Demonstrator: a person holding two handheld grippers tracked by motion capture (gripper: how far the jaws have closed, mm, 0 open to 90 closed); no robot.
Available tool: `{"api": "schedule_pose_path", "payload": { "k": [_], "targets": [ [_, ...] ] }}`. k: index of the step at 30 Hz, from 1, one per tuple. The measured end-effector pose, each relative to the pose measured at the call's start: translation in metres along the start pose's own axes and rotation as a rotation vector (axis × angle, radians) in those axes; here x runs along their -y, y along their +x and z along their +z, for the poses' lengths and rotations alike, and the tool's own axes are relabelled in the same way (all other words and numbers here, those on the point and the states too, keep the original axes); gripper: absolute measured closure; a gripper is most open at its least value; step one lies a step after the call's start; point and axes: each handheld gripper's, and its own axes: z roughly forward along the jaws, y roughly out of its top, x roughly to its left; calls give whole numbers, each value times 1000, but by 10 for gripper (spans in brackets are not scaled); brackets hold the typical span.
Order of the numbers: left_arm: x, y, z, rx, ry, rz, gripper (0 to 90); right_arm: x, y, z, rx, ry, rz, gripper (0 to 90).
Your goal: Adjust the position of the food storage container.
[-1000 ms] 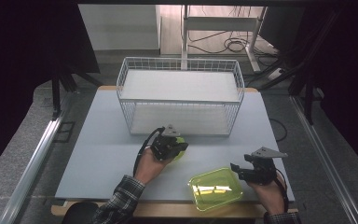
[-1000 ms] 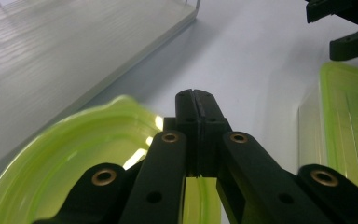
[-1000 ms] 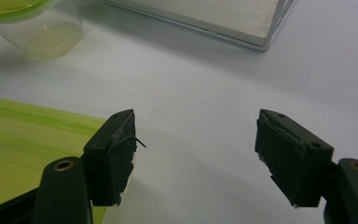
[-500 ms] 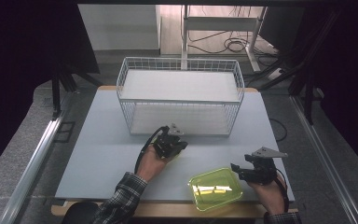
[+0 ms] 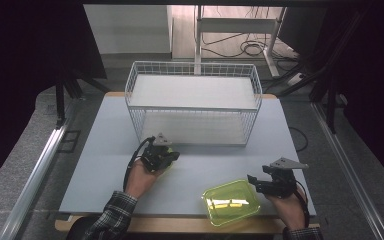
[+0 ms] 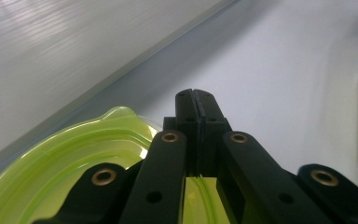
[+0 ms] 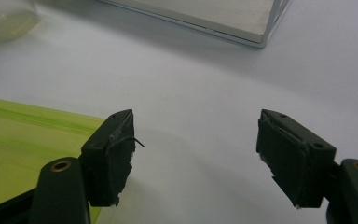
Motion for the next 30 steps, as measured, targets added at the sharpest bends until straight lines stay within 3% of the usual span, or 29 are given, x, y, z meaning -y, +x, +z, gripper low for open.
{"api": "schedule_pose_path", "payload": {
  "k": [7, 11, 14, 17, 20, 21, 26, 30],
  "targets": [
    [16, 13, -17, -37, -2, -36, 900, 0, 0, 0, -1, 0, 4, 281],
    [26, 23, -28, -53, -16, -76, 900, 0, 1, 1, -3, 0, 6, 282],
    [27, 23, -30, -62, -20, -74, 900, 0, 1, 1, -2, 1, 8, 286],
    [25, 16, -32, -47, -41, -58, 900, -2, 3, -1, -7, 14, 14, 355],
    [24, 7, -37, -37, -64, -24, 900, -5, 8, -5, -39, 30, 3, 506],
    [27, 1, -40, -33, -74, -11, 898, -8, 15, -8, -62, 40, -27, 588],
    [40, -8, -46, -5, -101, -16, 871, -8, 32, -19, -135, 59, -91, 792],
    [47, -13, -49, 9, -111, -27, 856, -6, 42, -29, -178, 63, -122, 877]
  ]
}}
